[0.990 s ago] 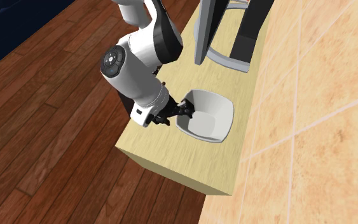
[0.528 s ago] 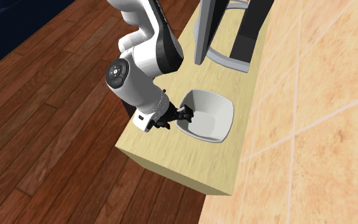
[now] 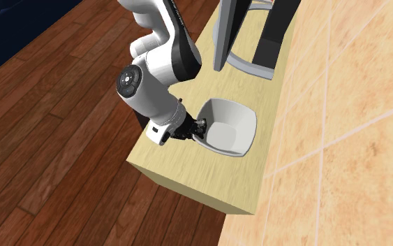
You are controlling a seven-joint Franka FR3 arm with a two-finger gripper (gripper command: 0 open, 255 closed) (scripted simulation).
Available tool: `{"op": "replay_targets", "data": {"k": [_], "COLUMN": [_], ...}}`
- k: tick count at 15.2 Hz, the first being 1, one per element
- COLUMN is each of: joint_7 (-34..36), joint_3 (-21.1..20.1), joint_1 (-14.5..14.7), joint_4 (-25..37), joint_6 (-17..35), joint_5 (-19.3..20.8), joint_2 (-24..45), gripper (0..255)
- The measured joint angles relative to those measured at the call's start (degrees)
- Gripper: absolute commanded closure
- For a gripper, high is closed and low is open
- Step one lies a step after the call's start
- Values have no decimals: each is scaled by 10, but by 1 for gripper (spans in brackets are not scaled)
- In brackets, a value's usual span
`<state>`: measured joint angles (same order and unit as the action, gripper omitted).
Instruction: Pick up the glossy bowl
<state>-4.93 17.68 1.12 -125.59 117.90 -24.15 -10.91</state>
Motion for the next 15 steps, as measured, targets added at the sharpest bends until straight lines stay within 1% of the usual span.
{"op": "replay_targets", "data": {"k": [4,15], "joint_7": [6,40], "joint_3": [-1,-2], "joint_1": [0,-3], "joint_4": [6,69], "joint_6": [-8,-81], "joint_5": [4,22], "joint_2": [-3,-18], "gripper": [255,255]}}
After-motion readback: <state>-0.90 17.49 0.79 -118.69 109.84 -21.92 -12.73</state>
